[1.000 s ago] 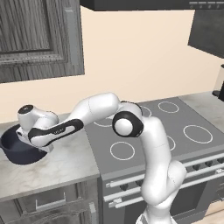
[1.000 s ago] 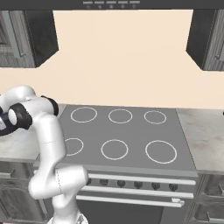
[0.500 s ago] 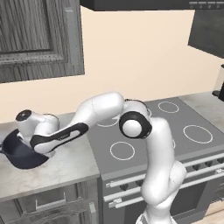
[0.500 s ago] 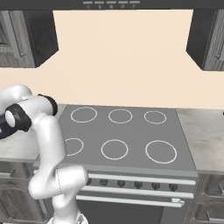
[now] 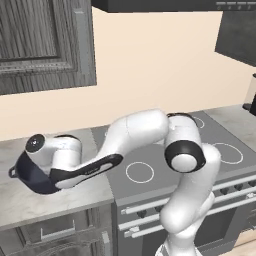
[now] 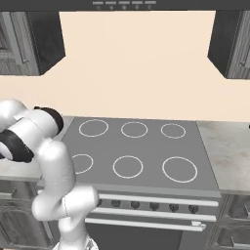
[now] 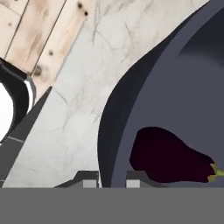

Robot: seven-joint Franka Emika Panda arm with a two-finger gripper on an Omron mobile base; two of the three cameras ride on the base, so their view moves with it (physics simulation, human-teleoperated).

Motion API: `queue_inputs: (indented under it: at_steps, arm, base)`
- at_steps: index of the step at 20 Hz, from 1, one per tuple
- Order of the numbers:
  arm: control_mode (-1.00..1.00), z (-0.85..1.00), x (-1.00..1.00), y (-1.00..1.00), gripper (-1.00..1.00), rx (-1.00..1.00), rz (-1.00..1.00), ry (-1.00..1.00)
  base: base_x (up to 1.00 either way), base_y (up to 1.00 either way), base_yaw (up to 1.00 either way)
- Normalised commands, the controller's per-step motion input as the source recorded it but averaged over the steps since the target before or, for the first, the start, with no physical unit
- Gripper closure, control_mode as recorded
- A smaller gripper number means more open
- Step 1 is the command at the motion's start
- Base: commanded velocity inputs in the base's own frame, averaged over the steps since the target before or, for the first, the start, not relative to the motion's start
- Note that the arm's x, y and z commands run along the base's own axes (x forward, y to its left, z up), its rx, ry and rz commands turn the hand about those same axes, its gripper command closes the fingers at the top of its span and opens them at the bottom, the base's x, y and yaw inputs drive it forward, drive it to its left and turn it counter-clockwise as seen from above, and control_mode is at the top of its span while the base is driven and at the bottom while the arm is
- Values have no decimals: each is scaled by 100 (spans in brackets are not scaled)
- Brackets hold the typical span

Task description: Turn on the sink faucet. Then move the eggplant from the counter to the sink. Turn off the sink. Move the vegetable from the sink to the pot next to the stove. Finally move the pot to the front right burner.

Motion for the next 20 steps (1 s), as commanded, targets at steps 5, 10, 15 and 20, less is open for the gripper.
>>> queue_inputs:
  at_steps: [5, 10, 15, 20]
  arm:
    - [-100, 47, -28, -77, 100, 5, -27, -10]
    - [-100, 30, -28, -86, 100, 7, -34, 0]
    - [-100, 40, -6, -86, 100, 5, -37, 0]
    - [-100, 31, 0, -82, 100, 2, -32, 0]
  base:
    - [0, 0, 0]
    - [0, 0, 0]
    - [0, 0, 0]
    - [0, 0, 0]
